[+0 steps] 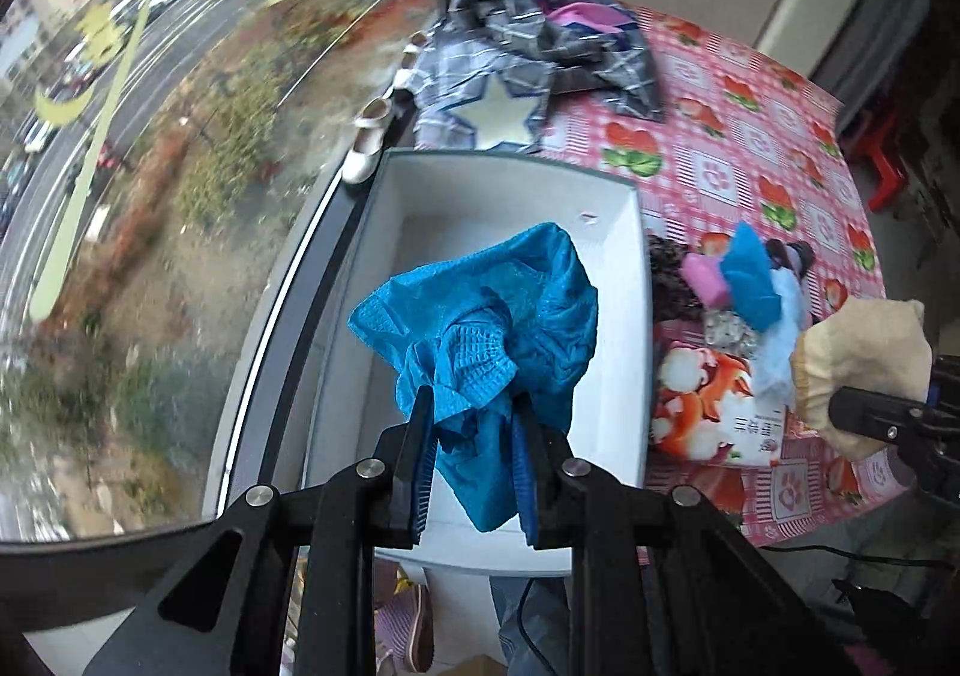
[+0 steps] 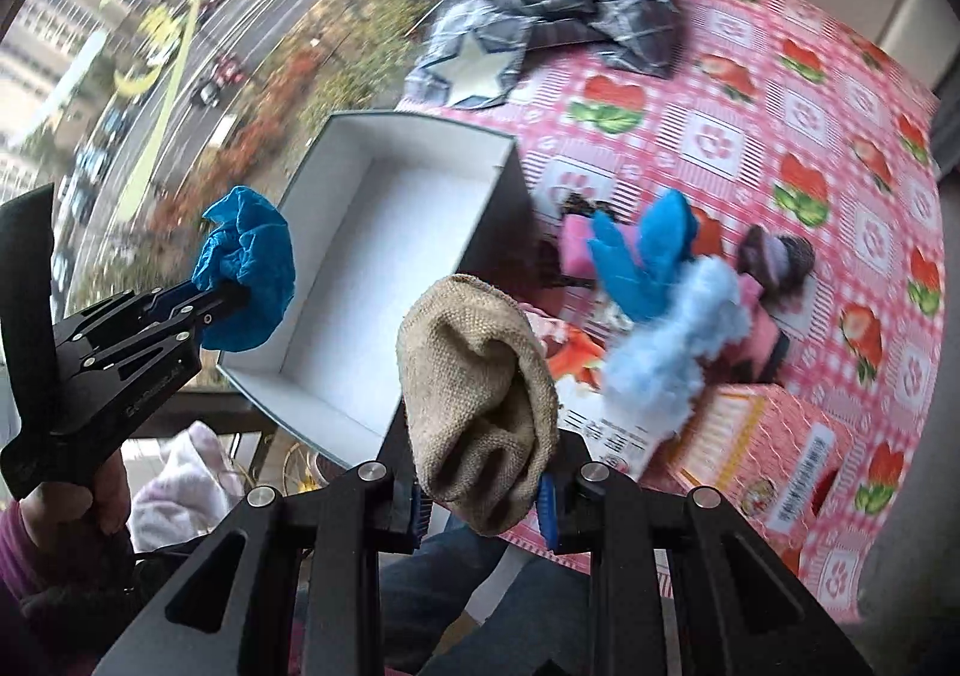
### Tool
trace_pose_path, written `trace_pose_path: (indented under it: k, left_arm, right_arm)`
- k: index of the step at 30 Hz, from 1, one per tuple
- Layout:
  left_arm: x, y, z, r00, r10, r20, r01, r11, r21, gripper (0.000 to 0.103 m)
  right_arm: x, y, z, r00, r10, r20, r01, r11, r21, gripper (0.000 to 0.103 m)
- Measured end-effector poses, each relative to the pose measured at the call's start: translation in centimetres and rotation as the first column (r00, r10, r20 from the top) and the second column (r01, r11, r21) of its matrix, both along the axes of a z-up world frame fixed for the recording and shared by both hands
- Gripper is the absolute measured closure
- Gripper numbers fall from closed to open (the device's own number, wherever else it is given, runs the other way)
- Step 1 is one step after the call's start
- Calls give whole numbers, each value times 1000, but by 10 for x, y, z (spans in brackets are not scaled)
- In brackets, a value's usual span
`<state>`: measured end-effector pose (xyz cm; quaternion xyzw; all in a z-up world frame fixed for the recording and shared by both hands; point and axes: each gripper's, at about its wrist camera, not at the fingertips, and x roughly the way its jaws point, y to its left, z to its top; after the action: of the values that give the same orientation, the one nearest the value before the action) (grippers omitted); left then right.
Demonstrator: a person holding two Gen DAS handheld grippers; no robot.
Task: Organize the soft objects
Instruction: 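Carry the blue glove and beige hat over the white box with both tools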
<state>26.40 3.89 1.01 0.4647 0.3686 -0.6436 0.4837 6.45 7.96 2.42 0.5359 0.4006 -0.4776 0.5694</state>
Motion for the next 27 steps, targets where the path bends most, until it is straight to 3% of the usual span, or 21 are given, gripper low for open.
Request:
trace_pose_path:
  k: [6, 11, 27]
  left_arm:
    - [22, -3, -8, 997, 74, 3, -74, 997, 8, 78]
    - [36, -3, -29, 994, 111, 23, -112, 992, 58, 78]
    - [26, -3, -85, 994, 62, 92, -77, 983, 168, 78]
  right_arm:
    - [22, -17, -6, 998, 69, 1, -69, 998, 10, 75]
    - [42, -27, -20, 993, 114, 20, -115, 993, 35, 74]
    - [98, -48, -76, 974, 224, 40, -227, 968, 108, 74]
